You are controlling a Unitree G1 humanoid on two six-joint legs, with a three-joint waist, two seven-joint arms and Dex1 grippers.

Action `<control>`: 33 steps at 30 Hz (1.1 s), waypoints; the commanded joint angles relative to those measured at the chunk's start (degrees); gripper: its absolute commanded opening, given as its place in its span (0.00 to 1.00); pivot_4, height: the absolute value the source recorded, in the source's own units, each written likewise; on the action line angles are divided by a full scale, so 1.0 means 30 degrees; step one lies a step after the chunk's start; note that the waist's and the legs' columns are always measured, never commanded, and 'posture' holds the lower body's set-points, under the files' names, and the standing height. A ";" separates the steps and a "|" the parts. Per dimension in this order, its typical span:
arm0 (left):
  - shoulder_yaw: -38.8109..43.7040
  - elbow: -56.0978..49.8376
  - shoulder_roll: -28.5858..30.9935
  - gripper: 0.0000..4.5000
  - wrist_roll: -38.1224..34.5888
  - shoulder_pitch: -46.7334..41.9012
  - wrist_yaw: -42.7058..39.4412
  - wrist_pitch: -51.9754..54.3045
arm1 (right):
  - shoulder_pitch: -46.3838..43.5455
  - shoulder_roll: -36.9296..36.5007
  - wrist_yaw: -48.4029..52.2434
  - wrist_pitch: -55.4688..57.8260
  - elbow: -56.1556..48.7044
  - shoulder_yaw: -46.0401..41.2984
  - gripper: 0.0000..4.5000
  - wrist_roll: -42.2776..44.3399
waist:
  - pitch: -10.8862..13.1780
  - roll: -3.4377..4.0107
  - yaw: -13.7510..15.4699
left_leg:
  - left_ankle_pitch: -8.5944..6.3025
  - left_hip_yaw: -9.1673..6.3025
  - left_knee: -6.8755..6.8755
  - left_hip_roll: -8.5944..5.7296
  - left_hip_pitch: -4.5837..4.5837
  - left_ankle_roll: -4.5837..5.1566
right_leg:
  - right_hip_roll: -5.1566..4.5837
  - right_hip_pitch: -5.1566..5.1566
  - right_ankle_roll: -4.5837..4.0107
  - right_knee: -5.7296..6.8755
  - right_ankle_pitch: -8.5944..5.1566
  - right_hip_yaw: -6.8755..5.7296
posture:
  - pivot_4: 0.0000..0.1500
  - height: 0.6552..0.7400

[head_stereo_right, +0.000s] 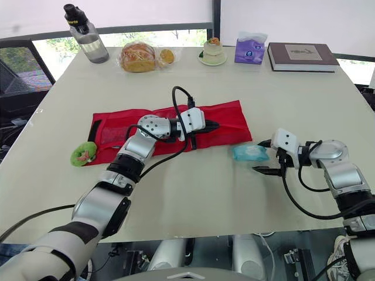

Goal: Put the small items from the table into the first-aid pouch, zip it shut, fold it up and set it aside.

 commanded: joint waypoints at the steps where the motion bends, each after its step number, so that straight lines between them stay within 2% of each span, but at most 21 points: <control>1: 0.0176 -0.0754 -0.0147 0.00 -0.0278 -0.0151 0.0301 0.0020 | -0.0372 0.0068 0.0252 -0.0475 0.0009 -0.0267 0.82 -0.0099 | 0.0000 0.0000 0.0002 | 0.0000 -0.0001 0.0000 0.0000 0.0003 0.0000 | 0.0000 0.0000 0.0000 0.0005 0.0000 0.0000 | 1.00 1.00; 7: 0.0211 -0.0508 -0.0247 0.00 -0.0315 -0.0210 0.0419 0.0027 | 0.0514 -0.0192 0.0159 0.0267 -0.1182 -0.1134 0.09 0.0580 | -0.0001 0.0001 0.0005 | 0.0000 -0.0001 0.0000 0.0001 -0.0001 -0.0001 | 0.0001 0.0000 0.0000 -0.0001 0.0000 0.0001 | 1.00 1.00; 8: 0.0224 -0.0459 -0.0281 0.00 -0.0345 -0.0205 0.0430 0.0034 | 0.0854 -0.0238 0.0060 0.0767 -0.1725 -0.1471 0.02 0.0979 | -0.0001 0.0001 0.0009 | 0.0000 -0.0001 0.0000 0.0001 0.0000 -0.0001 | 0.0000 0.0000 -0.0001 0.0000 0.0000 0.0001 | 1.00 1.00; 15: 0.0276 -0.0169 -0.0654 0.00 -0.0473 -0.0348 0.0450 0.0116 | 0.3001 -0.0276 -0.2229 0.4662 -0.6745 -0.3618 0.01 0.2952 | -0.0002 0.0003 0.0011 | 0.0000 -0.0005 0.0003 0.0000 -0.0007 0.0000 | -0.0002 0.0000 -0.0001 0.0006 0.0001 0.0001 | 1.00 1.00; 27: 0.0208 -0.0606 -0.1156 0.00 -0.0527 -0.0129 0.0266 0.0369 | 0.3761 0.0800 -0.9493 1.1346 -1.1063 -0.2821 0.01 0.0591 | -0.0003 0.0004 0.0027 | 0.0000 -0.0005 0.0002 0.0001 -0.0013 0.0000 | 0.0000 0.0000 0.0000 -0.0001 0.0000 0.0000 | 1.00 1.00; 33: -0.0173 -0.1187 -0.1722 0.00 -0.0523 0.0198 0.0051 0.0567 | 0.2913 0.1832 -1.1091 1.3816 -1.1941 -0.2134 0.01 0.0535 | -0.0004 0.0006 0.0011 | 0.0000 -0.0008 0.0002 0.0001 -0.0008 0.0000 | 0.0001 0.0000 0.0000 0.0004 0.0000 -0.0003 | 1.00 1.00</control>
